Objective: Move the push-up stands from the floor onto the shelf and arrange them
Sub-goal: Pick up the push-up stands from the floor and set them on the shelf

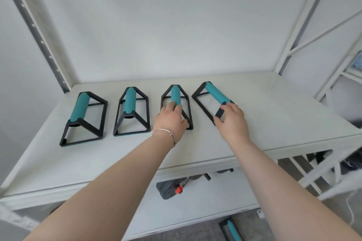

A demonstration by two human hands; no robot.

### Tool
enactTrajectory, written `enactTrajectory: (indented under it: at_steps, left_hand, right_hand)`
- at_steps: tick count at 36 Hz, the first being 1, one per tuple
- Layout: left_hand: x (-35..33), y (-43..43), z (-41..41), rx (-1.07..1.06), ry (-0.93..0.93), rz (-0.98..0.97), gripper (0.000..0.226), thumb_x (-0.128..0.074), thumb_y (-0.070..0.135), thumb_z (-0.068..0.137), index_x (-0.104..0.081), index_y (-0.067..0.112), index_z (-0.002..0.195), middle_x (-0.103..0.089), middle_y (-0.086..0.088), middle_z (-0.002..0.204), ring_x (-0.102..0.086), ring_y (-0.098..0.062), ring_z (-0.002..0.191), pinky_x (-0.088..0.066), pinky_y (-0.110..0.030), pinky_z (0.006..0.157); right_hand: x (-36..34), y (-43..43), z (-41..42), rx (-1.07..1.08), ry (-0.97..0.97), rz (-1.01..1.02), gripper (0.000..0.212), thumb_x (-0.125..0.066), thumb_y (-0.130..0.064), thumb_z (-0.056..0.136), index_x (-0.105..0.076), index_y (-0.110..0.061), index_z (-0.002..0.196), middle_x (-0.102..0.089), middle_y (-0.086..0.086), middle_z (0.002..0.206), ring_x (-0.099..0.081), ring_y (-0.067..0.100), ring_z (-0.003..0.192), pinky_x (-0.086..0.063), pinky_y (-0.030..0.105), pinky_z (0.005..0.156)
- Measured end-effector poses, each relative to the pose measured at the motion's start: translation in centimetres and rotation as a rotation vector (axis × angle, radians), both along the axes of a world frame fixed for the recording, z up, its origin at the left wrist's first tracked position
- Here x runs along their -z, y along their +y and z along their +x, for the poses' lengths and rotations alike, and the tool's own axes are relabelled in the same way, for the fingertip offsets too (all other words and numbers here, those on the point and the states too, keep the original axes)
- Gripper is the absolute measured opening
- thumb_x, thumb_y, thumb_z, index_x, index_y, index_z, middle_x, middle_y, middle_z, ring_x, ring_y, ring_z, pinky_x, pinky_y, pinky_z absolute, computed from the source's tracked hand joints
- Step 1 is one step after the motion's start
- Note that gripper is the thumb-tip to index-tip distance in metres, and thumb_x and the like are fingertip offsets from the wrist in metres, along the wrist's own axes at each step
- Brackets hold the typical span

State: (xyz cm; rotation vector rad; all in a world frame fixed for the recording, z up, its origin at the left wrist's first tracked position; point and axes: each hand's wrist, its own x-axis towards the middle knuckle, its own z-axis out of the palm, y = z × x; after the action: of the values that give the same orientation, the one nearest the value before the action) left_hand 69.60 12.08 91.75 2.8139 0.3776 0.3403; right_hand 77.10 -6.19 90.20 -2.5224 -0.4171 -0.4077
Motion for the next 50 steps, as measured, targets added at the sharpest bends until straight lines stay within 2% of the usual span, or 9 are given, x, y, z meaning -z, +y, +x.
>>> enactTrajectory:
  at_steps: [6, 19, 26, 30, 37, 44, 48, 50]
  left_hand:
    - [0.8, -2.3, -3.4, 0.023, -0.017, 0.035, 0.049, -0.047, 0.035, 0.093, -0.039, 0.017, 0.137, -0.029, -0.006, 0.152, -0.028, -0.030, 0.136, -0.034, -0.042, 0.107]
    - [2.5, -12.1, -9.2, -0.049, 0.121, 0.081, 0.056, -0.041, 0.036, 0.096, -0.027, 0.017, 0.147, -0.018, -0.007, 0.158, -0.015, -0.028, 0.144, -0.022, -0.042, 0.115]
    - [5.6, -21.8, -12.2, -0.216, 0.137, -0.002, 0.051, -0.043, 0.032, 0.094, -0.035, 0.016, 0.141, -0.027, -0.006, 0.153, -0.023, -0.028, 0.140, -0.028, -0.043, 0.111]
    - [8.9, -28.0, -14.5, -0.307, 0.204, -0.083, 0.052, -0.043, 0.035, 0.093, -0.035, 0.016, 0.142, -0.029, -0.005, 0.153, -0.023, -0.028, 0.140, -0.030, -0.044, 0.112]
    - [14.2, -35.6, -17.8, -0.376, 0.367, -0.107, 0.050, -0.043, 0.036, 0.094, -0.037, 0.015, 0.139, -0.034, -0.007, 0.147, -0.031, -0.030, 0.134, -0.034, -0.043, 0.105]
    - [21.1, -38.6, -20.0, -0.390, 0.488, -0.165, 0.041, -0.043, 0.034, 0.092, -0.045, 0.012, 0.127, -0.045, -0.009, 0.134, -0.040, -0.030, 0.123, -0.041, -0.044, 0.097]
    - [26.3, -39.2, -20.6, -0.393, 0.590, -0.226, 0.047, -0.043, 0.034, 0.094, -0.040, 0.013, 0.135, -0.042, -0.008, 0.139, -0.037, -0.030, 0.128, -0.040, -0.043, 0.101]
    - [29.1, -39.4, -20.7, -0.398, 0.625, -0.259, 0.049, -0.043, 0.035, 0.094, -0.037, 0.013, 0.138, -0.041, -0.009, 0.141, -0.037, -0.030, 0.128, -0.039, -0.043, 0.102]
  right_hand:
    - [0.8, -1.8, -4.3, -0.019, -0.056, -0.040, 0.047, -0.061, -0.028, 0.089, -0.054, -0.006, 0.129, -0.053, 0.013, 0.134, -0.047, 0.032, 0.122, -0.044, 0.040, 0.097]
    - [3.0, -10.9, -7.7, -0.139, -0.098, -0.033, 0.049, -0.061, -0.030, 0.088, -0.054, -0.004, 0.129, -0.057, 0.013, 0.130, -0.049, 0.031, 0.121, -0.044, 0.039, 0.100]
    - [5.9, -19.0, -9.1, -0.312, -0.086, -0.036, 0.047, -0.063, -0.028, 0.087, -0.056, -0.004, 0.127, -0.058, 0.012, 0.127, -0.050, 0.030, 0.122, -0.043, 0.038, 0.102]
    - [9.0, -24.6, -10.6, -0.376, 0.007, -0.069, 0.049, -0.061, -0.030, 0.089, -0.054, -0.006, 0.130, -0.056, 0.010, 0.131, -0.048, 0.029, 0.123, -0.042, 0.038, 0.101]
    - [15.4, -31.6, -13.9, -0.421, 0.204, -0.154, 0.049, -0.059, -0.031, 0.090, -0.051, -0.007, 0.131, -0.054, 0.011, 0.131, -0.047, 0.030, 0.120, -0.043, 0.039, 0.096]
    - [22.4, -35.4, -15.3, -0.396, 0.355, -0.243, 0.048, -0.060, -0.032, 0.090, -0.052, -0.007, 0.130, -0.057, 0.012, 0.126, -0.053, 0.031, 0.115, -0.045, 0.039, 0.096]
    - [26.8, -36.7, -15.0, -0.347, 0.449, -0.306, 0.046, -0.060, -0.031, 0.090, -0.053, -0.006, 0.127, -0.058, 0.014, 0.125, -0.054, 0.033, 0.113, -0.048, 0.041, 0.092]
    - [29.3, -37.2, -14.6, -0.321, 0.486, -0.327, 0.045, -0.060, -0.030, 0.090, -0.054, -0.004, 0.127, -0.058, 0.016, 0.125, -0.053, 0.033, 0.115, -0.046, 0.041, 0.094]
